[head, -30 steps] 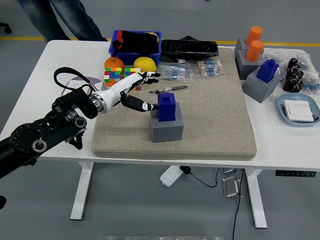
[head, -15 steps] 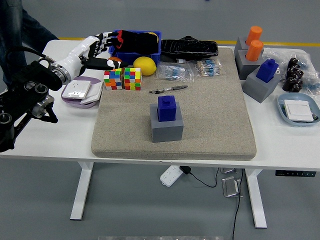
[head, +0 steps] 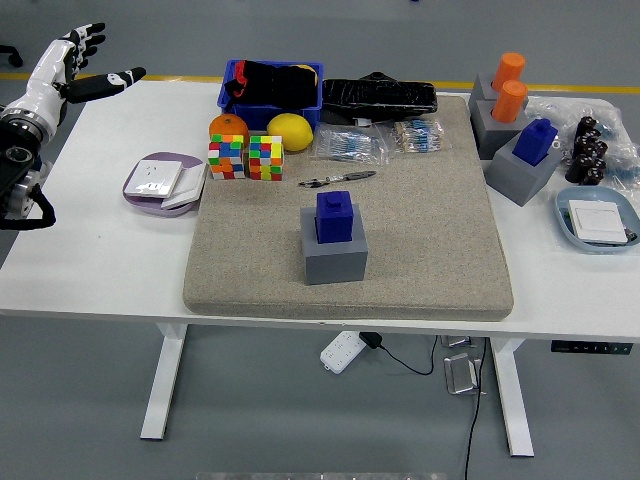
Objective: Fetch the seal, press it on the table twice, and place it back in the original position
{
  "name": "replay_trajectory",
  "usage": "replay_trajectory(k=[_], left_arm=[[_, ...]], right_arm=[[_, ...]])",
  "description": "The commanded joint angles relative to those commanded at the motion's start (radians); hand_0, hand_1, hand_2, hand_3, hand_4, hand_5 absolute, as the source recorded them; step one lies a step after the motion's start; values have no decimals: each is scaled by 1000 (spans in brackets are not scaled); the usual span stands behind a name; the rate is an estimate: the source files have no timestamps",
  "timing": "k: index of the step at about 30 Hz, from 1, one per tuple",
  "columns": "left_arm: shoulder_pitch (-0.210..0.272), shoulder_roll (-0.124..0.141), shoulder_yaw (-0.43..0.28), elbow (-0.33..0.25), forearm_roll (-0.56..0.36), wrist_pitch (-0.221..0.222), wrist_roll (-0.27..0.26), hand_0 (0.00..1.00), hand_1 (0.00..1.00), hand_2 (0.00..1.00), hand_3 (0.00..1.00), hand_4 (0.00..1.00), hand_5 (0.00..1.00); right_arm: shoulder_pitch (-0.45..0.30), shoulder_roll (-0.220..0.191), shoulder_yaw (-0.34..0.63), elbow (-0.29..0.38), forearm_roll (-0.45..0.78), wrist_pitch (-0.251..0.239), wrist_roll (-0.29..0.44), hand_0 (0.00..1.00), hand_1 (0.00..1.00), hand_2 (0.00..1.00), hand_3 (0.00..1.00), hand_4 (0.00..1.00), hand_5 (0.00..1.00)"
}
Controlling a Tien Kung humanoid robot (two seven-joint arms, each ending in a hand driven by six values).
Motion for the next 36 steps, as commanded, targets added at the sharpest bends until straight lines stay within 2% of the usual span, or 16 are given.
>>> replay_trajectory(k=[5,11,36], left_arm=[[0,7,-2,32,-17,6,-10,998,987,938,949,865,225],[3,17,-6,44,-24,13,-17,998,986,939,949,854,224],[-2,29,-2,31,-9,4,4,998,982,930,949,834,202]], right_arm=[[0,2,3,0,0,1,-1,802,710,705,664,775,559],[0,1,4,1,0,1,0,802,710,703,664,774,558],[1,-6,-6,-1,2,0,1,802,710,703,664,774,556]])
